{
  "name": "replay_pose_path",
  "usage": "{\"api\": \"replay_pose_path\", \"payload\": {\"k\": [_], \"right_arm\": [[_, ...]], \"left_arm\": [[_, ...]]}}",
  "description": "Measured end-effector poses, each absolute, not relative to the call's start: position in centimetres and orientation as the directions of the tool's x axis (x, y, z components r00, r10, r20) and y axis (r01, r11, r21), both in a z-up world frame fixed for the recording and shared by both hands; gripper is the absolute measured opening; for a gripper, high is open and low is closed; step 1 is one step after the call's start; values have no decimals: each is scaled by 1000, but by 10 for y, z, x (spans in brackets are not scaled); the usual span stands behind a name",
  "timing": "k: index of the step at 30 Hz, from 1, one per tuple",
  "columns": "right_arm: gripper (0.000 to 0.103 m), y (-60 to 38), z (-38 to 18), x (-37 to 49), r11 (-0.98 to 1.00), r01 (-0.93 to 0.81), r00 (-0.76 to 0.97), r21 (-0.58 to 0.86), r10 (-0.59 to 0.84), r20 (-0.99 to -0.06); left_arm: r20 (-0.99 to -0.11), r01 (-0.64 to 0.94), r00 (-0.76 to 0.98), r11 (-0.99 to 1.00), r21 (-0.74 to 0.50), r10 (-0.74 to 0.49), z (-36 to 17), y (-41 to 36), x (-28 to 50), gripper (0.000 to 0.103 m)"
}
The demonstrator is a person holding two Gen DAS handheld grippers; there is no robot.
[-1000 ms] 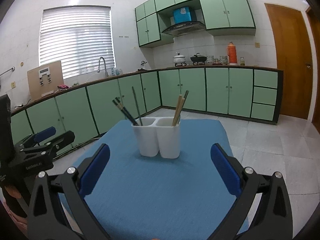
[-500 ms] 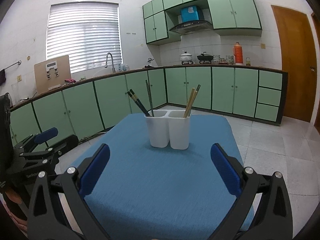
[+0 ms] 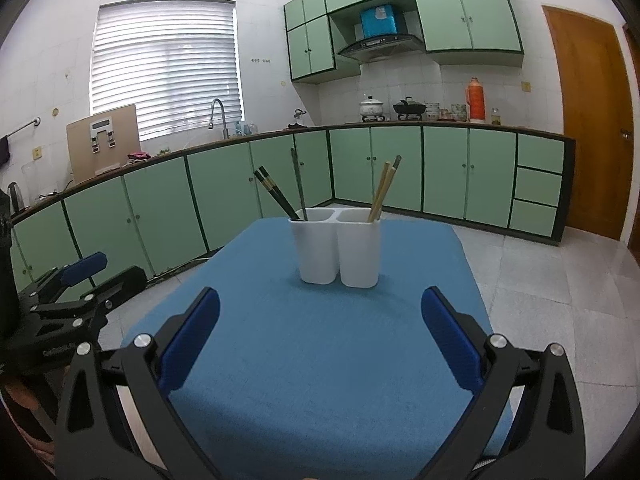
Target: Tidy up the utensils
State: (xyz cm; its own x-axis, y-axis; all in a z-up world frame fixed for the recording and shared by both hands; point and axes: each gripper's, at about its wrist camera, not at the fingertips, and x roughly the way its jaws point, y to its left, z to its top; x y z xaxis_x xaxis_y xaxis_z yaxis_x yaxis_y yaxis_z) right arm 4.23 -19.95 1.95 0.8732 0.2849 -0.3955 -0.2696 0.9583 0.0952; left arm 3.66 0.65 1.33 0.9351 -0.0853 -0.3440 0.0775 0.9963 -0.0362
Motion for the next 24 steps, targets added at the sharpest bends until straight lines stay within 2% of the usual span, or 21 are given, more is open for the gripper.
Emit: {"api": "replay_pose_path", "payload": {"k": [24], "right_arm": [[98,-196,20,46,959,-270,869,79,279,-408]], "left_arm": [[-365,97,926,995,-35,-102,12,-2,44,97]]}}
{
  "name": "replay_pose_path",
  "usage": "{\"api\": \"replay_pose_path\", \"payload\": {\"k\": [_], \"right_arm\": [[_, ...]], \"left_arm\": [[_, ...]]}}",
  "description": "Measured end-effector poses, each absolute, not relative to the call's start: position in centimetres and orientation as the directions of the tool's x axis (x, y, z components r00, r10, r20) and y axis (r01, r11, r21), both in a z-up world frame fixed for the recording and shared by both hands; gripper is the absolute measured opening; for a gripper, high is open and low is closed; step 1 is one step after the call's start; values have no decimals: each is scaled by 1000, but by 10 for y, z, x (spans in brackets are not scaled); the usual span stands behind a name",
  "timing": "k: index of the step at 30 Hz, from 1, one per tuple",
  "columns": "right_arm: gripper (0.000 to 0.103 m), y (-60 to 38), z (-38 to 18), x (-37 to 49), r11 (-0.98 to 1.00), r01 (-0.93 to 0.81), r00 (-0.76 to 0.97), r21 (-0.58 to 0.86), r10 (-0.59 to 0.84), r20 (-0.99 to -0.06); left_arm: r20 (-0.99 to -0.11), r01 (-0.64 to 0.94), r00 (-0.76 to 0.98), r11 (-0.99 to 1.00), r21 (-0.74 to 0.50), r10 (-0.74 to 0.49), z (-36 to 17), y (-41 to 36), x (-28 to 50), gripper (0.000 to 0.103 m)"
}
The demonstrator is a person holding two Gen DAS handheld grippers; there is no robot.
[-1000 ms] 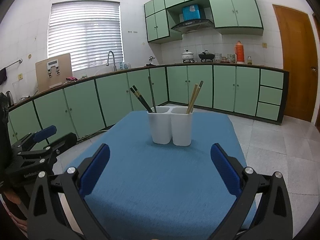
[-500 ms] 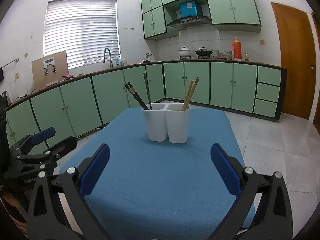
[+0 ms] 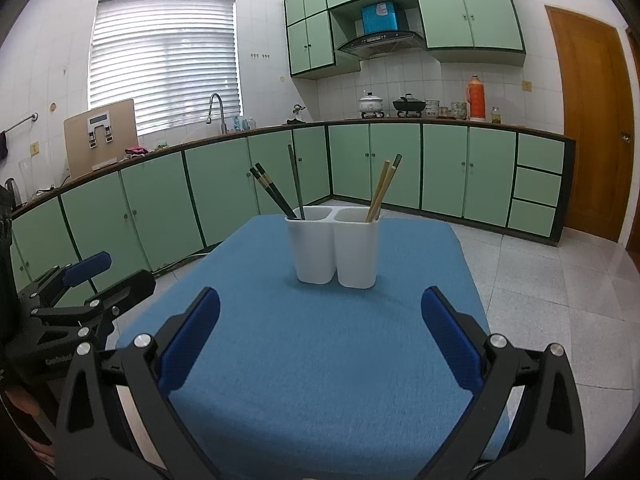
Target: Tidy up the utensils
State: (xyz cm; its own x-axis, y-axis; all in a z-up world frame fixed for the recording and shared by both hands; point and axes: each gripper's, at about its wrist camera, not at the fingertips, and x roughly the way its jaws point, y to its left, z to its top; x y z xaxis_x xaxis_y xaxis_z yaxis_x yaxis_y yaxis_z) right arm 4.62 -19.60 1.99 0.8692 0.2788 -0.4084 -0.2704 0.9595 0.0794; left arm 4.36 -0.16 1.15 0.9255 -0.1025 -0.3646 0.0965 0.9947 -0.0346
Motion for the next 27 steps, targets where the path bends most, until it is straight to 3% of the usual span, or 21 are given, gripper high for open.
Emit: {"api": "replay_pose_path", "payload": {"k": [27], "right_arm": [[98,-194,18,47,958,-275,869,76,282,-407]], "left_arm": [[-362,94,927,995,-38,-101,12,-3,44,97]]}}
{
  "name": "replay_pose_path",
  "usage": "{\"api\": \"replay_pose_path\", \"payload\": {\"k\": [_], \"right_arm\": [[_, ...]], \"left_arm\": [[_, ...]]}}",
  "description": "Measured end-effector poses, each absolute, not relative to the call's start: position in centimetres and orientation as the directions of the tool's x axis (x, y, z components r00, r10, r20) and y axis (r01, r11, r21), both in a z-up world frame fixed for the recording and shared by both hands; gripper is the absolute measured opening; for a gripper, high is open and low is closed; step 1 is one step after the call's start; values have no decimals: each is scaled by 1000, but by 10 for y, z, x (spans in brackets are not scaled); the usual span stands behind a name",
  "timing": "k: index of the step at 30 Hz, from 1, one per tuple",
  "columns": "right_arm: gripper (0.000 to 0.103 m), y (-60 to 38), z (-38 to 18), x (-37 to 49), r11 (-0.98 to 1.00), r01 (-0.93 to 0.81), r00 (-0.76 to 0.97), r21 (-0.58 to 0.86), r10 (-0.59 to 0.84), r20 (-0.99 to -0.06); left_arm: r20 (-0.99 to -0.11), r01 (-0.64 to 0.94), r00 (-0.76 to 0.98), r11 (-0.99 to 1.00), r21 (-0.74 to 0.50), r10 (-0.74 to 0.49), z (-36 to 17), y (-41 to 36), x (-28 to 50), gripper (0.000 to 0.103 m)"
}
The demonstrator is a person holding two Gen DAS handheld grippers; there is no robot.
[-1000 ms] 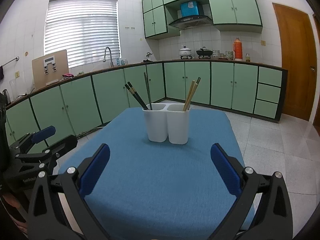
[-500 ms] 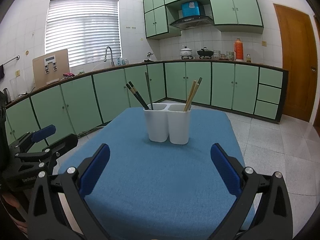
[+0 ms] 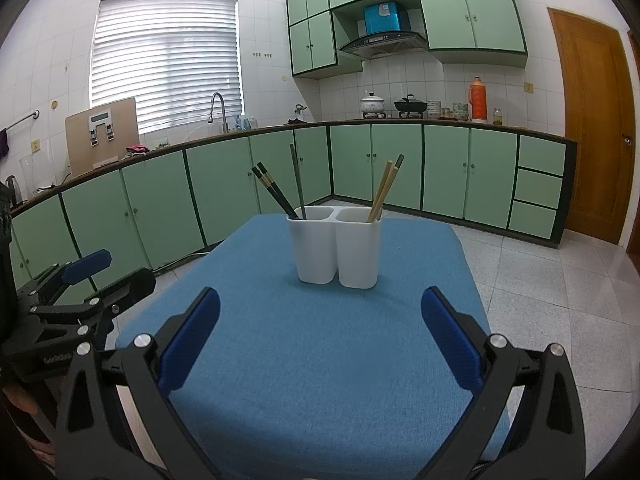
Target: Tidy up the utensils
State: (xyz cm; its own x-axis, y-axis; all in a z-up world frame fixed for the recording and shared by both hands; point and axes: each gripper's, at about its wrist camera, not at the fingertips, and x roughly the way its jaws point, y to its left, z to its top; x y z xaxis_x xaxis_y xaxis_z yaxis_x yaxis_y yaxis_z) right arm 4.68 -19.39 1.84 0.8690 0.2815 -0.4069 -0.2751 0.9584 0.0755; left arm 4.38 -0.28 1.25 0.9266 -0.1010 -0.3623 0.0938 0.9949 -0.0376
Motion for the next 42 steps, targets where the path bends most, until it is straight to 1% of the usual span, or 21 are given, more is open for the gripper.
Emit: {"api": "replay_pose_path", "payload": {"k": [42], "right_arm": [[98,-193,18,47,958,-275,868,76,281,-409]], "left_arm": [[-367,86,925,995,-41,-96,11,-2,44,97]]}}
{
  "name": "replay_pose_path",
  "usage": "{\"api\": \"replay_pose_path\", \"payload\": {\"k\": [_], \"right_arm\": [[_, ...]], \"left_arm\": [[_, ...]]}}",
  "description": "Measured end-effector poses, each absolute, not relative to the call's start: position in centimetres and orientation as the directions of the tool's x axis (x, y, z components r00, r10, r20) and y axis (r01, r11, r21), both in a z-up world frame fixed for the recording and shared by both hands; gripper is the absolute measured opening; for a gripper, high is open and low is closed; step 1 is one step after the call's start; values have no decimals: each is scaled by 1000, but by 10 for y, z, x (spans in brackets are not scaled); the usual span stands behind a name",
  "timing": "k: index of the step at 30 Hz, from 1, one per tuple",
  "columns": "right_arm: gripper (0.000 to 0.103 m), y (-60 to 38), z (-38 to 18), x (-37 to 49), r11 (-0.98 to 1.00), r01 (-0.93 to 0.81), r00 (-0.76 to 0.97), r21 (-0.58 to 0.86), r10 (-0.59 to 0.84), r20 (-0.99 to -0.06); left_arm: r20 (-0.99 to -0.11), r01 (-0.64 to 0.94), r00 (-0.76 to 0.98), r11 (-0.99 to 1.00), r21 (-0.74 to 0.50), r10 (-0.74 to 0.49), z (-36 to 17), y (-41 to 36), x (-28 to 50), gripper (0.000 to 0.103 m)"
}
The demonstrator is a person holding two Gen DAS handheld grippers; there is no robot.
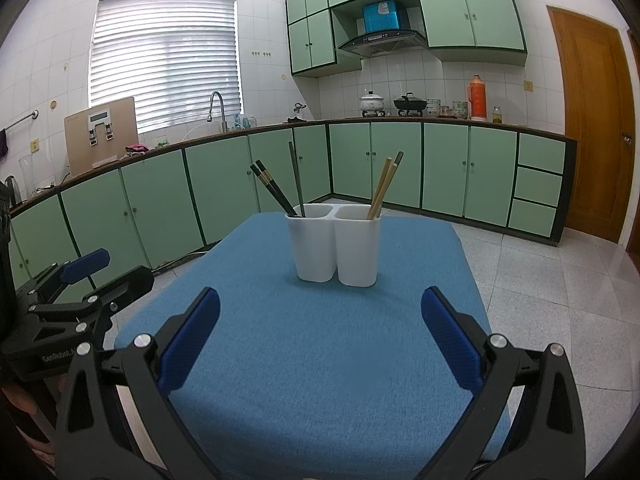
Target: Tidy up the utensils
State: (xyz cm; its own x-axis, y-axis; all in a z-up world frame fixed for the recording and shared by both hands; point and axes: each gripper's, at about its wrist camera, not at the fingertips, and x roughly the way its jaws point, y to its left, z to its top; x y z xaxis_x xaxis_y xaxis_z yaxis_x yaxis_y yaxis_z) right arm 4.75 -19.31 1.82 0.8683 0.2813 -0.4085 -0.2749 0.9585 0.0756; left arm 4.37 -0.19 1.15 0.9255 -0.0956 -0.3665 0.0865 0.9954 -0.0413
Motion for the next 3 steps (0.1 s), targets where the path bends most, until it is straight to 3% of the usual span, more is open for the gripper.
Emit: {"api": "replay_pose_path", "payload": {"k": [3], "right_arm": [[98,-193,17,48,958,-275,868,76,281,-409]], "left_arm": [[-367,87,925,995,-42,-96,11,-2,44,97]]}}
